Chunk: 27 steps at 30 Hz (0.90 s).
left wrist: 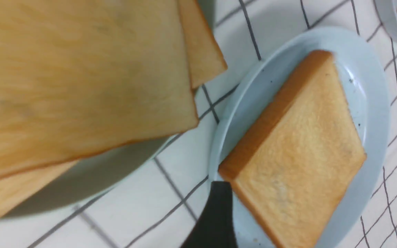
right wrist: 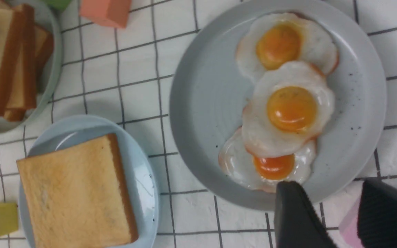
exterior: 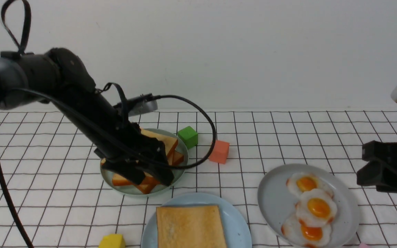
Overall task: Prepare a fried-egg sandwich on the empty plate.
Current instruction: Use the right arm to grab a fried egg
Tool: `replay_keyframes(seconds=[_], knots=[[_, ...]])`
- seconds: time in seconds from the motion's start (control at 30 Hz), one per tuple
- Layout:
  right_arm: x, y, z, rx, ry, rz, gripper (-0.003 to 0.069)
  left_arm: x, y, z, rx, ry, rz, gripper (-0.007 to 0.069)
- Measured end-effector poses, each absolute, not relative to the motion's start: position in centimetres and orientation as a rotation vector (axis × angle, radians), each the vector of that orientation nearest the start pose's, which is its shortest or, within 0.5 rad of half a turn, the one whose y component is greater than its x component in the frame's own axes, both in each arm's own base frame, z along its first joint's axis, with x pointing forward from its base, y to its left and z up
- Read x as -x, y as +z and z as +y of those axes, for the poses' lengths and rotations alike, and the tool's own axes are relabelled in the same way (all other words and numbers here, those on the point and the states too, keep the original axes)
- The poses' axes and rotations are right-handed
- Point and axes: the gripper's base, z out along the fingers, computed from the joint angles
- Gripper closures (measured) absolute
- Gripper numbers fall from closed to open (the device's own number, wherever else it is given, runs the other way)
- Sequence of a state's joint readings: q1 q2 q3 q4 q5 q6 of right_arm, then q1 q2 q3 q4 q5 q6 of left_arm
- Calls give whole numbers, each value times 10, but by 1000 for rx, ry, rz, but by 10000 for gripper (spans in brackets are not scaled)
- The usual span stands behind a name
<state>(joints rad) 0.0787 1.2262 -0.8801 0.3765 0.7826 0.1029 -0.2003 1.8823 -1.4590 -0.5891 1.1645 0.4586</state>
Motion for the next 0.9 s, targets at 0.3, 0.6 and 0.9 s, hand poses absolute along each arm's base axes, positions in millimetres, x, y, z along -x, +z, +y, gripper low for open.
replay_keyframes(seconds=[0.3, 0.6, 0.9], knots=[[-275, 239, 24, -414, 679, 2636, 316, -306, 320, -160, -866, -871, 2591, 166], [-300, 193, 7, -491, 684, 2682, 253, -252, 321, -231, -1030, -720, 2403, 638], [-313, 156, 9, -515, 748, 2724, 253, -252, 320, -236, -992, -669, 2383, 638]])
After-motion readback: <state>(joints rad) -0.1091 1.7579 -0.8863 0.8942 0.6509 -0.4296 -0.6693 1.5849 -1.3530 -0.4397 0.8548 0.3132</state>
